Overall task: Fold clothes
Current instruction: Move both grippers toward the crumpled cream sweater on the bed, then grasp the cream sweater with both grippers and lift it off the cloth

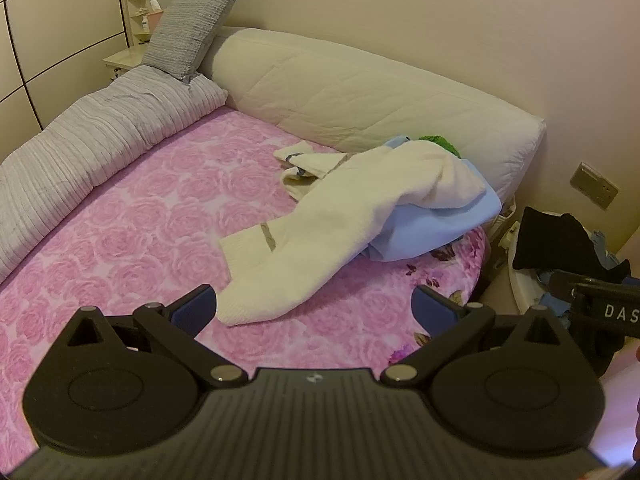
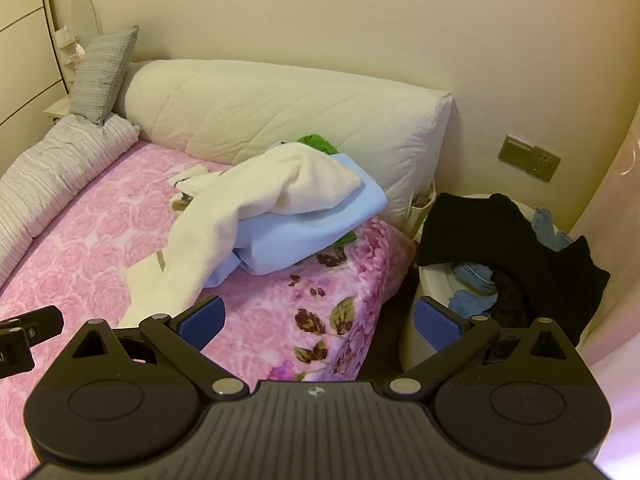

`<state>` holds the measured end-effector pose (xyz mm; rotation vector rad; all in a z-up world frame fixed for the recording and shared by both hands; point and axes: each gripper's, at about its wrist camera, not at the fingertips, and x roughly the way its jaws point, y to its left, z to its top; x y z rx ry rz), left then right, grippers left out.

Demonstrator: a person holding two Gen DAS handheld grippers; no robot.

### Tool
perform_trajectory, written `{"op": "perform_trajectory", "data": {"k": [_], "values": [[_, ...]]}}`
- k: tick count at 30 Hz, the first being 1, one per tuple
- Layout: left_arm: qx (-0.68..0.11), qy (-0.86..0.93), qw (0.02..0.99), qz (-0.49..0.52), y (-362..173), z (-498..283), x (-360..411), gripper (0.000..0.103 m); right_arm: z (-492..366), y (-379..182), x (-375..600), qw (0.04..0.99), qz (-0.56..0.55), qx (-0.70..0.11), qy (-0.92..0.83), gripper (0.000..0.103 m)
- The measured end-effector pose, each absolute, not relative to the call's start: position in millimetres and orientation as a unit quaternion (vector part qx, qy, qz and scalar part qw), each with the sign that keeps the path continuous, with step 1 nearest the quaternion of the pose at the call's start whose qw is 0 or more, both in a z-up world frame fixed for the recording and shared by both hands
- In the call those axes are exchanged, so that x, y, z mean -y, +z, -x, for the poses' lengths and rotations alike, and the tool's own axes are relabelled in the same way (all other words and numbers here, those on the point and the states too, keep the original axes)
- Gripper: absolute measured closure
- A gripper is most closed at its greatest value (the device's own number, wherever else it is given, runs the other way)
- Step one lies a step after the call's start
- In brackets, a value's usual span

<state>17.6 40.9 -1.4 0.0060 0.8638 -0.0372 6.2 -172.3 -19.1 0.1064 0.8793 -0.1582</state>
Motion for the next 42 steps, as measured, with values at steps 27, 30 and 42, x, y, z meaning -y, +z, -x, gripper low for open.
{"op": "perform_trajectory", "data": {"k": [27, 30, 42], "values": [[-0.473, -0.008, 0.881, 0.001, -37.0, -103.5, 11.4, 0.0, -82.0, -58.7, 228.0, 0.88, -0.057, -0.468, -0.063, 0.0], [-0.487, -0.005, 0.874, 0.004, -47.6, -122.7, 20.2, 0.0, -101.1, -65.8, 241.3, 0.88, -0.063, -0.468, -0.057, 0.0], [-0.518, 0.005, 0.855, 0.017, -89.2, -196.3, 36.1, 0.001, -180.3, -106.4, 275.1, 0.867, -0.079, -0.492, 0.009, 0.016]]}}
